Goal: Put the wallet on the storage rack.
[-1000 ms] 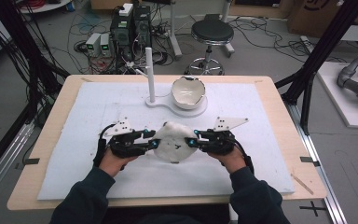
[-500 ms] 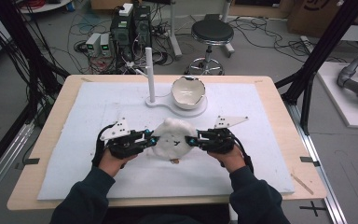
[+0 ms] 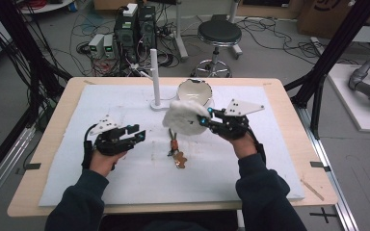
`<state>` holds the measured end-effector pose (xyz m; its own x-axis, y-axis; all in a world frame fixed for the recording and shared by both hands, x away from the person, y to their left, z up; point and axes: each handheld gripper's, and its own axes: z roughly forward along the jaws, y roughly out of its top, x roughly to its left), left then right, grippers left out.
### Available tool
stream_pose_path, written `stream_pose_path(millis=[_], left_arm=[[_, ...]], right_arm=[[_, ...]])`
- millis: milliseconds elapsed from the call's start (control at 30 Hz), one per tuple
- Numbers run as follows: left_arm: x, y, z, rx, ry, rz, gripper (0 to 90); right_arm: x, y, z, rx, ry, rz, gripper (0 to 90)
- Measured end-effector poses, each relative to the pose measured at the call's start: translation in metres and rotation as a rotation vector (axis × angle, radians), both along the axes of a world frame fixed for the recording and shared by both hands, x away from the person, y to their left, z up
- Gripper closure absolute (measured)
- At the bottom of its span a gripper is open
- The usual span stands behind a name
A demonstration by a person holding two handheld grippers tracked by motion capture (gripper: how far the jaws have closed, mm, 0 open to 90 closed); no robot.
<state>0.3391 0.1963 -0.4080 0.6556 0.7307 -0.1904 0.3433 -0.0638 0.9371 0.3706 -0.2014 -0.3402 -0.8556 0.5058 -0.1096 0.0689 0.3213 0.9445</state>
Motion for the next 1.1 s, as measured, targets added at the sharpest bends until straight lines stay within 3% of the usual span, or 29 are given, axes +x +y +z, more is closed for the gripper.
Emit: stream_pose_path(millis=[67, 100, 133, 167, 267, 333, 400, 633, 833, 1100], left_arm=[[0.002, 0.012, 0.000, -0.023, 0.018, 0.028, 44.7], [0.003, 0.015, -0.001, -0.034, 0.020, 0.044, 44.7], [0.004, 0.021, -0.001, -0.043, 0.021, 0.070, 37.6], [0.005, 0.026, -0.001, -0.052, 0.024, 0.092, 28.3], [0.007, 0.037, -0.003, -0.061, 0.031, 0.139, 21.9], [0.007, 0.041, -0.004, -0.061, 0.033, 0.146, 21.7], [0.008, 0.043, -0.006, -0.057, 0.039, 0.154, 21.7], [0.008, 0.045, -0.009, -0.061, 0.052, 0.159, 21.7], [0.008, 0.044, -0.009, -0.054, 0.060, 0.151, 21.9], [0.008, 0.043, -0.010, -0.054, 0.068, 0.144, 22.0]], right_arm=[[0.014, -0.001, 0.016, -0.037, -0.039, -0.029, 75.6], [0.014, -0.001, 0.016, -0.037, -0.039, -0.029, 75.6], [0.018, -0.001, 0.020, -0.051, -0.050, -0.032, 75.7], [0.030, -0.002, 0.030, -0.091, -0.093, -0.050, 75.7], [0.047, -0.002, 0.039, -0.156, -0.137, -0.071, 75.7], [0.051, -0.001, 0.040, -0.168, -0.155, -0.078, 75.7], [0.066, 0.002, 0.045, -0.210, -0.181, -0.102, 75.6], [0.090, 0.002, 0.044, -0.286, -0.211, -0.163, 75.6], [0.101, -0.006, 0.038, -0.285, -0.191, -0.214, 75.5], [0.113, 0.004, 0.023, -0.319, -0.214, -0.175, 75.3]])
